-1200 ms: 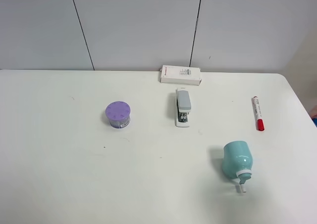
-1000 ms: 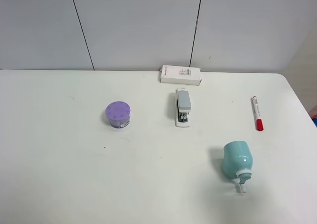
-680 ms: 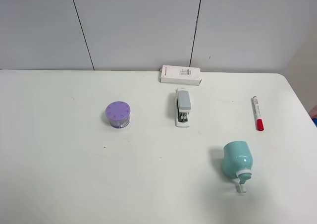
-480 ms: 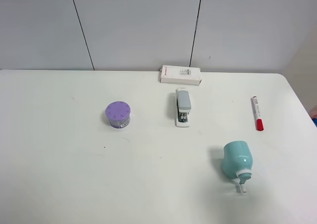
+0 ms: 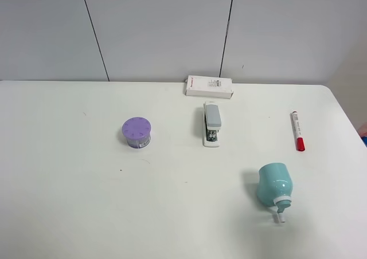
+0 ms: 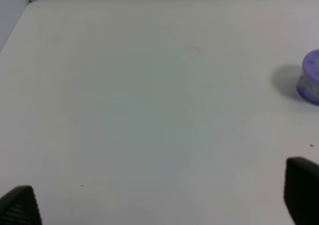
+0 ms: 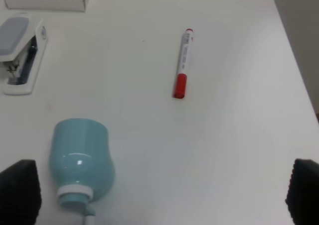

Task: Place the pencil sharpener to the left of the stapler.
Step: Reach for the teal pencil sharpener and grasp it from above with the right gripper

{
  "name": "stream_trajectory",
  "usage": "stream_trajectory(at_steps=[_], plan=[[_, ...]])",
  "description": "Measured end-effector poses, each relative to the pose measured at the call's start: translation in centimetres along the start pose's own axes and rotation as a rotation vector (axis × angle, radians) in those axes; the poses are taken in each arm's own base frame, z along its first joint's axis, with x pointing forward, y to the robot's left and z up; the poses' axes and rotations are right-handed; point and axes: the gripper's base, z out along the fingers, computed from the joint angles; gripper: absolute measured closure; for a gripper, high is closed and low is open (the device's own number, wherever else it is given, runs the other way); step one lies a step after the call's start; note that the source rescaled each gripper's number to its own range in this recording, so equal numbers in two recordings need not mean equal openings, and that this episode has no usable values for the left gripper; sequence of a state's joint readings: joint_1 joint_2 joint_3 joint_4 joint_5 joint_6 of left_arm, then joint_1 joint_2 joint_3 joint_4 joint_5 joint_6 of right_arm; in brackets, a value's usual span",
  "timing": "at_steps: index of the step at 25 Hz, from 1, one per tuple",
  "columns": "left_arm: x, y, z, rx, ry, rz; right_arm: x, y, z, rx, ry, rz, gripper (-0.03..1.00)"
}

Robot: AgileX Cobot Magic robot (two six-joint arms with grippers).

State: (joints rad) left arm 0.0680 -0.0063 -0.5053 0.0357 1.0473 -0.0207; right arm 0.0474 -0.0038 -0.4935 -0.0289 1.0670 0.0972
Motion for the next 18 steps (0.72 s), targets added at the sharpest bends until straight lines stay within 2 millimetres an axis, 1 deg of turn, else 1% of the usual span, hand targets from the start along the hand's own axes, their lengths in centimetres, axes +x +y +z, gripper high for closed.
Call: stream_trajectory(at_steps=[2, 3, 5, 8, 11, 14, 18], plan=[[0.0, 0.0, 0.0, 0.000, 0.000, 0.000, -0.1, 0.2, 0.1, -0.023, 0.022, 0.038, -0.03], [0.0, 0.0, 0.0, 0.000, 0.000, 0.000, -0.5, 0.4, 0.1, -0.032, 0.044, 0.066, -0.03], [0.0, 0.0, 0.0, 0.000, 0.000, 0.000, -1.8, 0.7, 0.3, -0.050, 0.103, 0.115, -0.03], [0.0, 0.0, 0.0, 0.000, 0.000, 0.000, -4.2, 1.1, 1.1, -0.041, 0.231, 0.154, -0.03], [0.0, 0.0, 0.0, 0.000, 0.000, 0.000, -6.4, 1.3, 2.6, -0.018, 0.374, 0.160, -0.03], [0.0, 0.0, 0.0, 0.000, 0.000, 0.000, -8.4, 1.6, 5.1, -0.007, 0.483, 0.166, -0.03], [0.0, 0.0, 0.0, 0.000, 0.000, 0.000, -9.5, 2.0, 8.5, -0.004, 0.619, 0.182, -0.03]])
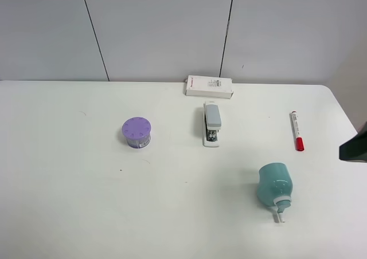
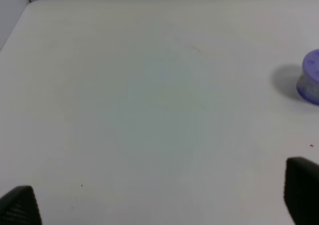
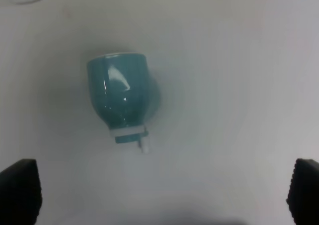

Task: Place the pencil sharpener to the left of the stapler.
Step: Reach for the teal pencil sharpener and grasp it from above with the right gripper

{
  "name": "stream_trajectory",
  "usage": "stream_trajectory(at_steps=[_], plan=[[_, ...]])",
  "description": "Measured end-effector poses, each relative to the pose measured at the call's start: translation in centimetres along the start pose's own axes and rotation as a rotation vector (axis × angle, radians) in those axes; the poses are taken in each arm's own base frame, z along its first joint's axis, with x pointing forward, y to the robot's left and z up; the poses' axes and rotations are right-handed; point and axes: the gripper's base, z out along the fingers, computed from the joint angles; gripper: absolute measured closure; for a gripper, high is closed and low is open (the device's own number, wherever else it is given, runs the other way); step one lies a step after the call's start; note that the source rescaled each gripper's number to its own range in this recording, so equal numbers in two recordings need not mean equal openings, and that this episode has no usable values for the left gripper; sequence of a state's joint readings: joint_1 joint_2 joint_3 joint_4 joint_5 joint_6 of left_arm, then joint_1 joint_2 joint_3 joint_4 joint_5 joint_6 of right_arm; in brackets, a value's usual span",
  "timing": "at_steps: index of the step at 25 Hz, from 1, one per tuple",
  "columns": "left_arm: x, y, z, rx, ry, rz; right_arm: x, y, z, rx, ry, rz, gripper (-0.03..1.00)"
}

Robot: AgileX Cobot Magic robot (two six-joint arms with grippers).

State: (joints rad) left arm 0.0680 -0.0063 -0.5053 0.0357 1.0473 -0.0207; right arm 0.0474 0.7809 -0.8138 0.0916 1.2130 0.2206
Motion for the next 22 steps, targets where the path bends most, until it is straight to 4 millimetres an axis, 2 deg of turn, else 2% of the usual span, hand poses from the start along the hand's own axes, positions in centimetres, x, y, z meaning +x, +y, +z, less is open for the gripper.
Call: stream_trajectory(at_steps=[6, 12, 16, 22], plan=[[0.0, 0.0, 0.0, 0.000, 0.000, 0.000, -2.0, 0.5, 4.1, 0.015, 0.209, 0.037, -0.03], [0.0, 0.0, 0.0, 0.000, 0.000, 0.000, -2.5, 1.6, 6.7, 0.032, 0.330, -0.021, -0.03], [0.0, 0.0, 0.0, 0.000, 0.000, 0.000, -2.8, 2.8, 8.6, 0.036, 0.357, -0.094, -0.03], [0.0, 0.0, 0.0, 0.000, 0.000, 0.000, -3.4, 3.2, 10.6, 0.052, 0.371, -0.112, -0.03]])
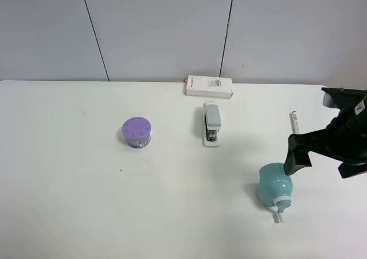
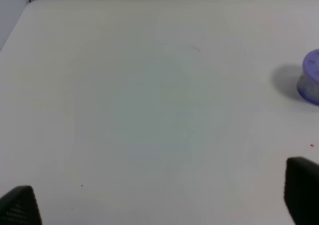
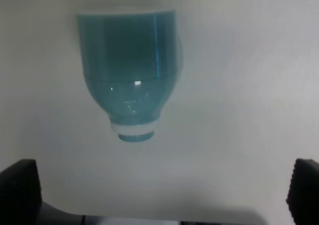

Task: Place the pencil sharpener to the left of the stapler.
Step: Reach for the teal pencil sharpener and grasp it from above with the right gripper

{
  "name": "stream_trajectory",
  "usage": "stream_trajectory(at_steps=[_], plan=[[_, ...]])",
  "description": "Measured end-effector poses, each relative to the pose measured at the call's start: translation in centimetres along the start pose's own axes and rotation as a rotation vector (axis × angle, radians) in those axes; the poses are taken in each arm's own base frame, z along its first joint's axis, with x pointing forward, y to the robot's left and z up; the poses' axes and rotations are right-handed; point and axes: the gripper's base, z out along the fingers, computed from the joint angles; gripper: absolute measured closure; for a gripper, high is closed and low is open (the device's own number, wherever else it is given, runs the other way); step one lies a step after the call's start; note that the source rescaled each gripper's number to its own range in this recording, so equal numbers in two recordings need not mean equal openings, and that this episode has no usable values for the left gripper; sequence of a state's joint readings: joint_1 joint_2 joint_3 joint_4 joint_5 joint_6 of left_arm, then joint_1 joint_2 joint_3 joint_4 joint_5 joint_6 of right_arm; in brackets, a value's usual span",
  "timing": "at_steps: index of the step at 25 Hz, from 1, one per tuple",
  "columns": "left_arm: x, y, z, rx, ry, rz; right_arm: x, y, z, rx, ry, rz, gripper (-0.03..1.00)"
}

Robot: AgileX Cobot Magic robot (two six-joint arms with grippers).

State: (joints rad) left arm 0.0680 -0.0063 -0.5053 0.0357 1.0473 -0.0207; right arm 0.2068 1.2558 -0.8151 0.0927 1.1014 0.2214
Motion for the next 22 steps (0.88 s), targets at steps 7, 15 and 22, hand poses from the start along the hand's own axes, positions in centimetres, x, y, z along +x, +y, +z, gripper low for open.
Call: stream_trajectory(at_steps=[7, 15, 22], plan=[[0.0, 0.0, 0.0, 0.000, 0.000, 0.000, -1.1, 0.8, 1.3, 0.009, -0.026, -0.040, -0.03], [0.0, 0.0, 0.0, 0.000, 0.000, 0.000, -1.8, 1.0, 3.4, 0.021, -0.002, -0.049, -0.03], [0.0, 0.0, 0.0, 0.000, 0.000, 0.000, -0.3, 0.4, 6.1, 0.025, -0.005, -0.044, -0.03]])
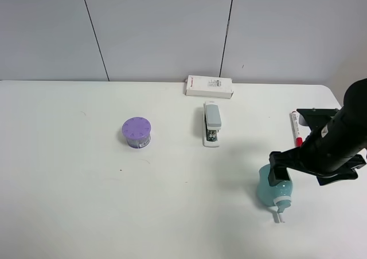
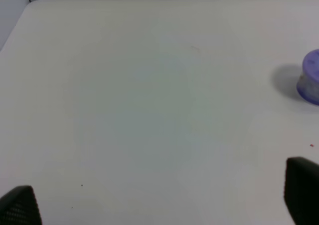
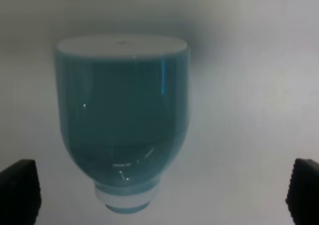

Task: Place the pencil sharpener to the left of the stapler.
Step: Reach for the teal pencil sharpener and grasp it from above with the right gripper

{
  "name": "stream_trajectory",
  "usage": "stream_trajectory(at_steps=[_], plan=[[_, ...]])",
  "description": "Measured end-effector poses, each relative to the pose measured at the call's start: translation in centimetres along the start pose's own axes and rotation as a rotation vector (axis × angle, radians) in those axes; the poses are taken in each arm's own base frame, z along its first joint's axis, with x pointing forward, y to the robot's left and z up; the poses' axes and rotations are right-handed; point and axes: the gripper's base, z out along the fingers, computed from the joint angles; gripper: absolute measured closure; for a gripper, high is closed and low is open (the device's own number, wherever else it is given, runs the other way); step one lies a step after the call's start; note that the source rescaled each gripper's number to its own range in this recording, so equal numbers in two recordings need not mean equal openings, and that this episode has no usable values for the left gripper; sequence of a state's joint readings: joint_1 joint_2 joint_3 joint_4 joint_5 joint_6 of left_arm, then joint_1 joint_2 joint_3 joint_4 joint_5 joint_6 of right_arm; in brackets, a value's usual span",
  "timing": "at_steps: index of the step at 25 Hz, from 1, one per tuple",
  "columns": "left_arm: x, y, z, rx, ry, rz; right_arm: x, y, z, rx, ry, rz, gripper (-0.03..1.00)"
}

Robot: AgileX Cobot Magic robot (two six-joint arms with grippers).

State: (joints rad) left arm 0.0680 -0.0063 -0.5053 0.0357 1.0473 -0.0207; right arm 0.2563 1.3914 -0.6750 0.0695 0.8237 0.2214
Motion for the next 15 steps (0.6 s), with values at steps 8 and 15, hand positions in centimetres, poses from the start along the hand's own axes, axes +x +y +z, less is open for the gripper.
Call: stream_trajectory(at_steps=[8, 15], plan=[[0.0, 0.0, 0.0, 0.000, 0.000, 0.000, -0.4, 0.3, 0.4, -0.028, -0.068, 0.009, -0.03], [0.0, 0.0, 0.0, 0.000, 0.000, 0.000, -0.7, 1.7, 3.2, -0.025, -0.006, -0.027, -0.03]])
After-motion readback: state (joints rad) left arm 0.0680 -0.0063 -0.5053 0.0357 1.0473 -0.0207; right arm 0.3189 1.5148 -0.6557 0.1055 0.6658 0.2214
